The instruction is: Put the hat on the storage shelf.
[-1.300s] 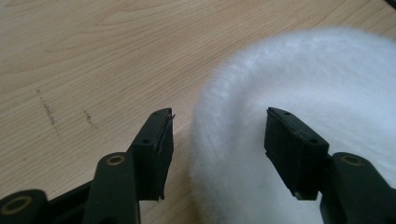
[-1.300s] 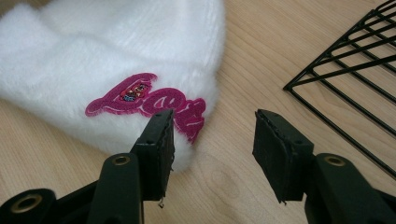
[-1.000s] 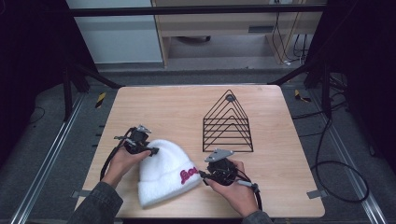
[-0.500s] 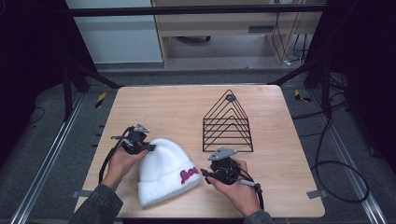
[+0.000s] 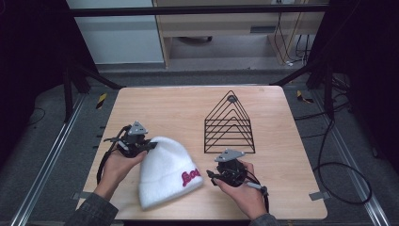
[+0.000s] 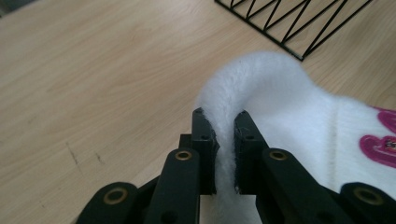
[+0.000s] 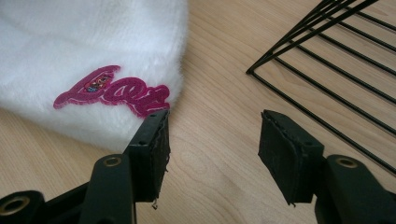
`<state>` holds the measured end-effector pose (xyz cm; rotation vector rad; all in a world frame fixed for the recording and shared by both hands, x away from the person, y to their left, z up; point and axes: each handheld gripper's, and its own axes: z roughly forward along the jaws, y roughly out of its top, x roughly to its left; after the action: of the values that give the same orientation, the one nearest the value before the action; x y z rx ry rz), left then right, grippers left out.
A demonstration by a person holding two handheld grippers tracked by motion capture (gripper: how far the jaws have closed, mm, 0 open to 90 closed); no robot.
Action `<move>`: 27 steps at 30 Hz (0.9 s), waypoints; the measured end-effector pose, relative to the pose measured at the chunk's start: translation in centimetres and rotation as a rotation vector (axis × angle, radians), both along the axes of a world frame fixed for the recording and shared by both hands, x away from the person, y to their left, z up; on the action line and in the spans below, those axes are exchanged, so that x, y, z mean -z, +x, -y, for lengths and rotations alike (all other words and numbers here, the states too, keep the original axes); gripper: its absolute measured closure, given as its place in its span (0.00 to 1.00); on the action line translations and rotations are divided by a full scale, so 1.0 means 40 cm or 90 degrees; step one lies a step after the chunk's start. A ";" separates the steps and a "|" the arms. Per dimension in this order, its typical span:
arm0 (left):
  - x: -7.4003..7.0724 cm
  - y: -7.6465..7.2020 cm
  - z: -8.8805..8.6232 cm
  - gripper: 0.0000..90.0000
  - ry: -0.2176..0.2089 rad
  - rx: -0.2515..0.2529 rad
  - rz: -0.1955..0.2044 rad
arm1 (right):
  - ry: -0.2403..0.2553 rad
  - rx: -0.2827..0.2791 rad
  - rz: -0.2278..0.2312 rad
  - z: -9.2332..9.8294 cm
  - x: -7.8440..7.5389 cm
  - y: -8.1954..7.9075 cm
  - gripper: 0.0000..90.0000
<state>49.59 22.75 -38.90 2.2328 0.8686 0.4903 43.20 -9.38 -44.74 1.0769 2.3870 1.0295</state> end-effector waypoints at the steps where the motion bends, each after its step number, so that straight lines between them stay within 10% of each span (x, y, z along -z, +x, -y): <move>1: 0.000 0.000 0.000 0.91 0.000 0.000 0.000 | 0.000 0.000 0.000 0.000 0.000 0.000 0.48; 20: -0.229 -0.062 0.047 0.91 0.016 0.061 0.136 | 0.028 0.030 0.018 0.033 -0.018 0.000 0.43; 27: -0.296 -0.040 0.028 0.91 -0.038 0.069 0.145 | 0.044 0.030 0.032 0.045 -0.038 0.002 0.40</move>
<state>47.97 21.65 -27.05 2.1071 0.6325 0.6444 43.30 -11.18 -43.20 1.1111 2.2911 1.1165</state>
